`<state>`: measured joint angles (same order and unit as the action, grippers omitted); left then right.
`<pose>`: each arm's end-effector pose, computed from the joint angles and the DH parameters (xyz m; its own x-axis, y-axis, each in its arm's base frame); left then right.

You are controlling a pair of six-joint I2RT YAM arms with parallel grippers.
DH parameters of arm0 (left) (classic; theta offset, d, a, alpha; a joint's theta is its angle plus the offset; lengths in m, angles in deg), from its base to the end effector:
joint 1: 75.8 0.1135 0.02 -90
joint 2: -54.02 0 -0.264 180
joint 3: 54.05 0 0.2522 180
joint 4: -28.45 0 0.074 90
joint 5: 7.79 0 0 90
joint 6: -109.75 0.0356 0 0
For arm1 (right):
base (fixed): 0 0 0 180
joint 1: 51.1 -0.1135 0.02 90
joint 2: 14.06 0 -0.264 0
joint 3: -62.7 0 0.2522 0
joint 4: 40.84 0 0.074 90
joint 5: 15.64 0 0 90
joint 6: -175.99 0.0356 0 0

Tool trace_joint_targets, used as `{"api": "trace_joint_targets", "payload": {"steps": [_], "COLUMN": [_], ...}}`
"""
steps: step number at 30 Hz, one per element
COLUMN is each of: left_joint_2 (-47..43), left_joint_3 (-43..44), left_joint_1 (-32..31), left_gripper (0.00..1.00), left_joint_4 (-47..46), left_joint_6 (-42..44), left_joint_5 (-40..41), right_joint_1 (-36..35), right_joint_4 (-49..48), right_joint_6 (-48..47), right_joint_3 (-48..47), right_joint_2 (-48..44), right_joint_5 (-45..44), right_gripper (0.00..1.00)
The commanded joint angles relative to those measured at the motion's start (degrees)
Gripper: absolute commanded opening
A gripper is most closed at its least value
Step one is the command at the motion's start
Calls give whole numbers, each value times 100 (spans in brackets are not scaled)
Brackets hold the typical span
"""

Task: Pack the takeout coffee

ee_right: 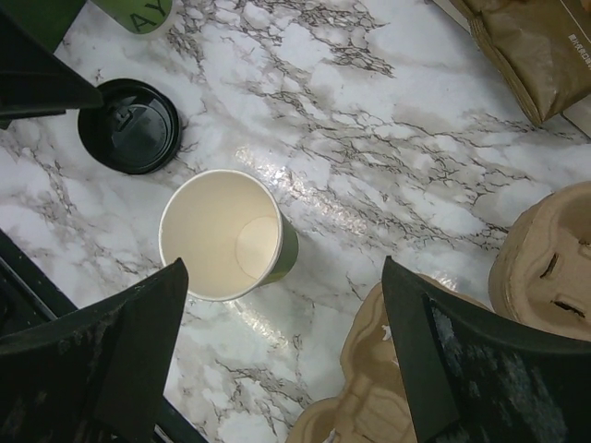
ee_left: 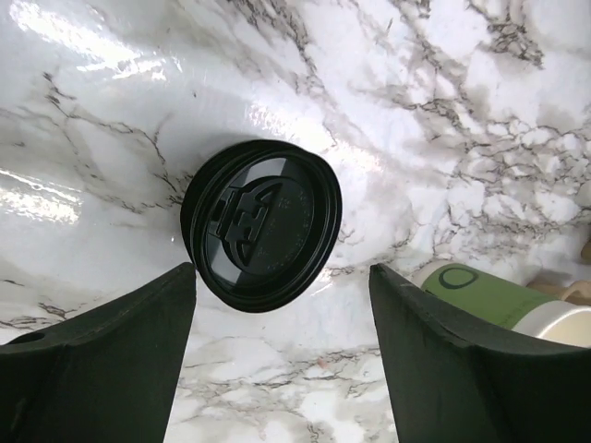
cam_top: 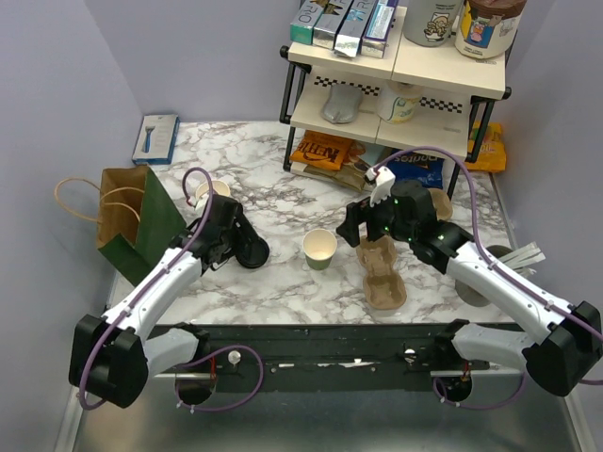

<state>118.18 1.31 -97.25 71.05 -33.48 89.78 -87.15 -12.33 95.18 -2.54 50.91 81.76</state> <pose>0.2087 -0.0769 0.2271 -0.6645 -0.5921 -0.4559 -0.4115 0.7992 -0.4381 0.2049 0.1548 0.3022 -0.4855 -0.1575 -0.8599 -0.6056 0.7700 0.2009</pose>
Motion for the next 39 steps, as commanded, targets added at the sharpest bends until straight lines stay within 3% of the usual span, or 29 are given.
{"api": "trace_joint_targets", "payload": {"steps": [1, 3, 6, 10, 13, 25, 39], "left_joint_2": [17, 114, 290, 404, 430, 790, 1134], "left_joint_3": [243, 304, 375, 419, 454, 752, 955], "left_joint_1": [-17, -17, -17, -26, -17, -26, -26], "left_gripper": [83, 82, 73, 52, 46, 31, 26], "left_joint_4": [613, 658, 711, 728, 781, 1010, 1150], "left_joint_6": [164, 182, 173, 138, 164, 366, 454], "left_joint_5": [499, 561, 605, 614, 605, 746, 790], "right_joint_1": [-33, -33, -33, -33, -33, -33, -33], "right_joint_4": [11, 37, 90, 134, 160, 187, 248], "right_joint_6": [-119, -128, -119, -110, -93, -75, -110], "right_joint_3": [-99, -90, -90, -90, -81, -2, 16], "right_joint_2": [51, 51, 86, 112, 121, 95, 147], "right_joint_5": [-115, -273, -388, -520, -599, -889, -916], "right_gripper": [93, 93, 93, 93, 93, 92, 92]}}
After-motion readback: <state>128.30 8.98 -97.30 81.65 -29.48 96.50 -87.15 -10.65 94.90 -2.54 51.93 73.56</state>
